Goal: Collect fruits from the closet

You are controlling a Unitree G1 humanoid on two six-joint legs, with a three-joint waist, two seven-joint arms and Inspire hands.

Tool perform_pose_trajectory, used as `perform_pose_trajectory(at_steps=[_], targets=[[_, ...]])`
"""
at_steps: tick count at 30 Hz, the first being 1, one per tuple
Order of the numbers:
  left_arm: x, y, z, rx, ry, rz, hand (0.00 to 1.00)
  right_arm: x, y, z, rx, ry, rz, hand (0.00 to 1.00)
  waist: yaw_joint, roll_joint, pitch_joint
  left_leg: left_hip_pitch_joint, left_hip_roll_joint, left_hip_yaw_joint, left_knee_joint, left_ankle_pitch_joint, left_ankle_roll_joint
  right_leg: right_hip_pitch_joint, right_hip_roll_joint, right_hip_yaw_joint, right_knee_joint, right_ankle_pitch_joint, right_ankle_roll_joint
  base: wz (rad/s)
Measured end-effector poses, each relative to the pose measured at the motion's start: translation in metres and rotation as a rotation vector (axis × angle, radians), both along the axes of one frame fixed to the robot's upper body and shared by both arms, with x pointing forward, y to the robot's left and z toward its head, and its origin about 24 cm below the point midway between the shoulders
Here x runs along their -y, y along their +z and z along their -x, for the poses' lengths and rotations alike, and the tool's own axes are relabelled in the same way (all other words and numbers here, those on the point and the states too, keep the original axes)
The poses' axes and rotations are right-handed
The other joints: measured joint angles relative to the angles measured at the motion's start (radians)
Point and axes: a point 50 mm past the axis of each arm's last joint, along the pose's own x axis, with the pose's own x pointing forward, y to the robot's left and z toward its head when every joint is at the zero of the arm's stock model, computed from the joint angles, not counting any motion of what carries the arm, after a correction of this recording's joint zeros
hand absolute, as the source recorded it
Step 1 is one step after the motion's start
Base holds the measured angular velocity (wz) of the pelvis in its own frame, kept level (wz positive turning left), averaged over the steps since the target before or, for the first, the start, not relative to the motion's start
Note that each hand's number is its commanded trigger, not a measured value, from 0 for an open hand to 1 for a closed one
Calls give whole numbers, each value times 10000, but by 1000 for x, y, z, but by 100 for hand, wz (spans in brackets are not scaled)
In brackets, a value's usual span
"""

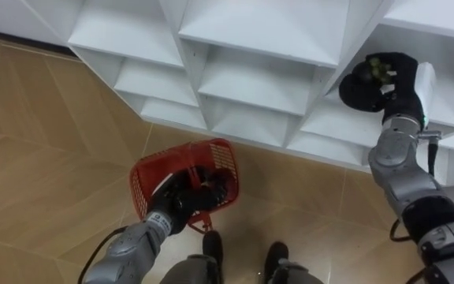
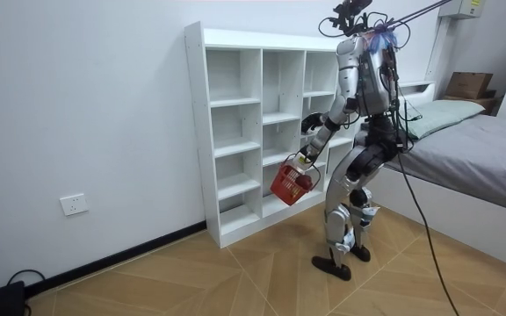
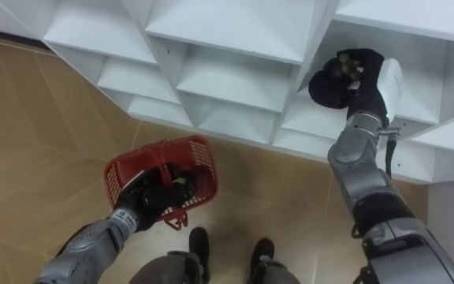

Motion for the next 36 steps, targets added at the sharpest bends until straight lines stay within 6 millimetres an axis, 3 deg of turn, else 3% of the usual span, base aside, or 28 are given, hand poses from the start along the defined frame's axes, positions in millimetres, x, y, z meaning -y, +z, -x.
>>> perform_pose_trajectory(at_steps=[20,31,34,36], targets=[[1,5,-7,233,-66,-58,100,-9,5,-4,38,801,68,100,24,192,-13,18,39,81,21,1,-4,-71,28,86,136,-1,-37,-1],[1,4,-5,337,-247,-357,100,-21,1,6,141,1649,-287,100,-198,194,-22,344,58,75,-74,-13,-54,250,114,173,-43,8,-40,-2],[2,7,-6,544,-237,-286,100,-27,-2,11,223,1870,-515,100,-285,242,-73,350,114,71,-76,-18,-61,323,158,103,-208,67,-63,0],[4,7,-6,551,-245,-244,100,-29,-6,17,215,1966,-652,100,-301,308,-155,363,135,70,-71,-19,-63,361,181,92,-203,88,-66,0]])
